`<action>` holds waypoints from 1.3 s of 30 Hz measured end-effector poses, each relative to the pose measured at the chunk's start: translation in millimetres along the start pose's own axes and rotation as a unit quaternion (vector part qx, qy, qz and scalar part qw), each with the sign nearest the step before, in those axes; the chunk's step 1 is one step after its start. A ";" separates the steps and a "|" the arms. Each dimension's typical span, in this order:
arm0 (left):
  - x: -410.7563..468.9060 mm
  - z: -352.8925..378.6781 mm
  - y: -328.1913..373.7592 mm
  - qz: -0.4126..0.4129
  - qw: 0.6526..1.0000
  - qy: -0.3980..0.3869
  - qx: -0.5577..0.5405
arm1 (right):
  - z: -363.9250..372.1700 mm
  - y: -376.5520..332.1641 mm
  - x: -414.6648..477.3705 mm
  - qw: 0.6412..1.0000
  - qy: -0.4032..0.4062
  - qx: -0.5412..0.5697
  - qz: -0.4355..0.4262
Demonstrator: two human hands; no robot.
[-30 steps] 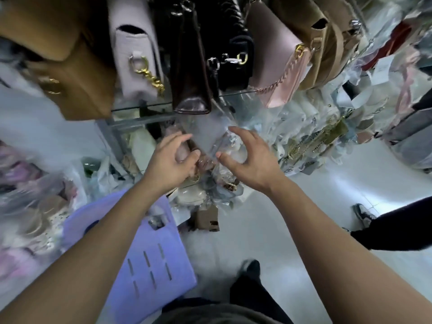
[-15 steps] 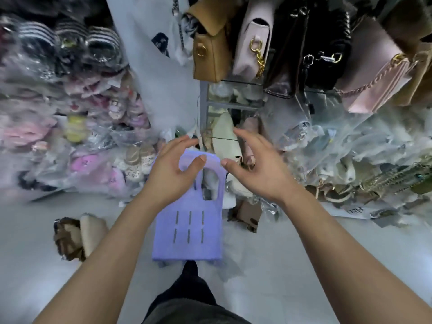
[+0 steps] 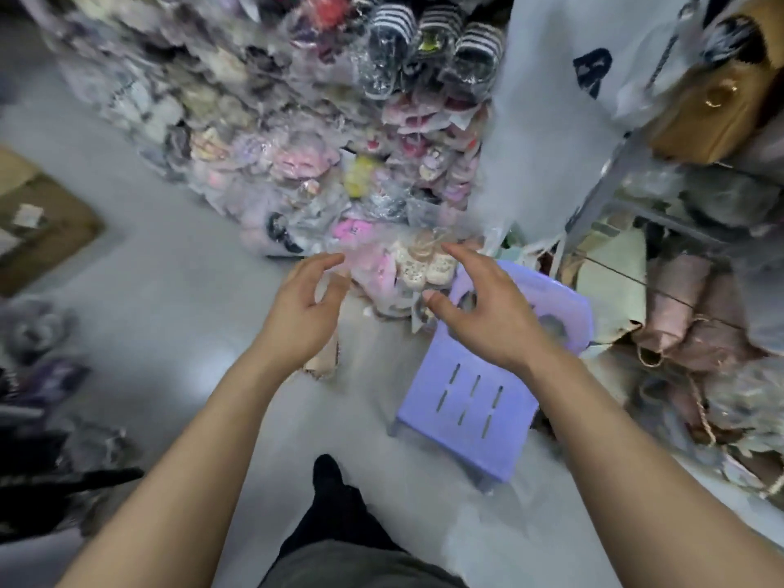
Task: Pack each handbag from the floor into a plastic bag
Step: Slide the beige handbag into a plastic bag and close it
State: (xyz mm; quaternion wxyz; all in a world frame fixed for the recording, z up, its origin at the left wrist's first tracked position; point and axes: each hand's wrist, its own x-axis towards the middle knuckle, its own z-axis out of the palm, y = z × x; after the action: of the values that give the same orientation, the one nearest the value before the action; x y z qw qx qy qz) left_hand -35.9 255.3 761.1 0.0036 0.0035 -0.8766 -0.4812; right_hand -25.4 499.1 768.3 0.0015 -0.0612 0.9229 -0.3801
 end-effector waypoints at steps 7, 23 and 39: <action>66.1 -91.1 -81.7 -0.094 0.994 0.057 0.001 | 94.0 -60.7 117.2 0.998 -0.067 0.002 -0.006; 175.8 -102.7 -248.4 -0.212 0.977 0.032 0.001 | 281.2 -59.2 280.7 0.978 -0.199 -0.022 0.062; 216.2 151.2 -646.3 -0.371 0.926 0.071 -0.016 | 696.4 239.7 330.0 0.905 -0.263 0.015 0.334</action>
State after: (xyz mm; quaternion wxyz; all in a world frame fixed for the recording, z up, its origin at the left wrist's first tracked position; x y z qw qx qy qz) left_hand -251.8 33.8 135.3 -0.1126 0.3627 -0.8024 -0.4603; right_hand -345.4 141.8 119.3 0.3723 0.1528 0.8493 -0.3416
